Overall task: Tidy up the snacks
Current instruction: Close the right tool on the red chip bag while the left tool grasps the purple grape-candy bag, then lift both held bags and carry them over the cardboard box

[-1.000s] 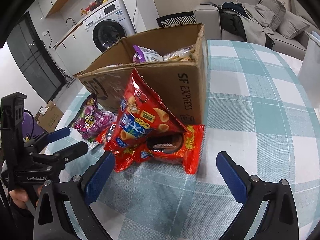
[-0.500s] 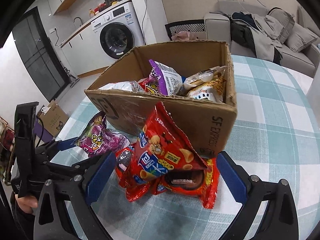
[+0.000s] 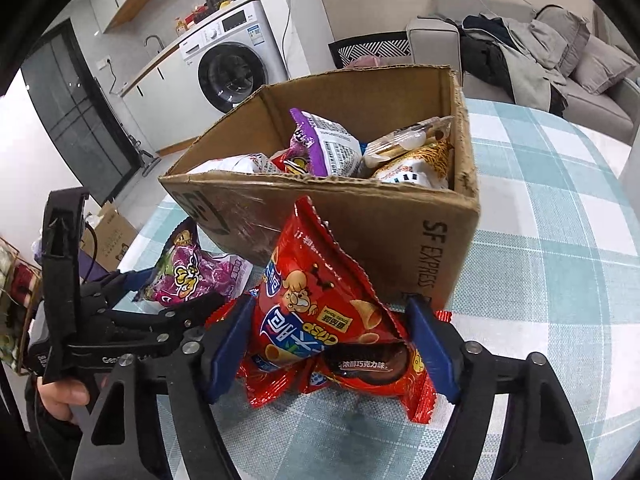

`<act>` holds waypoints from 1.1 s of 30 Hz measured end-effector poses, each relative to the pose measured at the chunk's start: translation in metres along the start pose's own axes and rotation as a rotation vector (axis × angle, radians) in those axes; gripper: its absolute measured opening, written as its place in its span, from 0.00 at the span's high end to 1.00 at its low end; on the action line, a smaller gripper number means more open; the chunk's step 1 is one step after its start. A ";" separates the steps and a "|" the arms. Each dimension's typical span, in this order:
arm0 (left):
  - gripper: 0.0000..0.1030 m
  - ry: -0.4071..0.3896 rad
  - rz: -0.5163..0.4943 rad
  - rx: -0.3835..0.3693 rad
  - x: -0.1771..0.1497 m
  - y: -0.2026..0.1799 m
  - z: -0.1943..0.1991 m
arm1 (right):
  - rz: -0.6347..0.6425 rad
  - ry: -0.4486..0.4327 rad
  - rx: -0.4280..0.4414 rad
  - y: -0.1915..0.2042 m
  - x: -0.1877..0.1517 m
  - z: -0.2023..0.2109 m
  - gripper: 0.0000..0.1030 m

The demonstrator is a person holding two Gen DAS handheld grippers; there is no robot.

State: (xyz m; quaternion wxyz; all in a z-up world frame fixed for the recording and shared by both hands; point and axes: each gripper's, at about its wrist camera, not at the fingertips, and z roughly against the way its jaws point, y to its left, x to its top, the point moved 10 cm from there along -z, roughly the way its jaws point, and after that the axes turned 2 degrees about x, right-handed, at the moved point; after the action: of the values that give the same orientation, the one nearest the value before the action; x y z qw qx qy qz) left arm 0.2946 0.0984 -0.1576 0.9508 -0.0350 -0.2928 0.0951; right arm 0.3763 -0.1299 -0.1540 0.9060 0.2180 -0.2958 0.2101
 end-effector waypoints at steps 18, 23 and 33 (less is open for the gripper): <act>0.55 -0.057 0.004 -0.108 -0.009 -0.007 0.026 | 0.011 -0.085 0.058 0.000 0.002 0.027 0.60; 0.55 -0.073 0.017 -0.116 -0.012 -0.006 0.040 | 0.012 -0.096 0.060 0.000 0.000 0.033 0.72; 0.55 -0.126 0.004 -0.126 -0.017 -0.018 0.078 | 0.030 -0.136 0.080 0.010 -0.009 0.057 0.75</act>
State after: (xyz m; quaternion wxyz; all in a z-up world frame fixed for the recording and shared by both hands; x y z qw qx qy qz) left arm 0.2398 0.0785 -0.1004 0.9263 -0.0891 -0.3572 0.0805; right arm 0.3393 -0.1535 -0.1152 0.8712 0.2635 -0.3511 0.2199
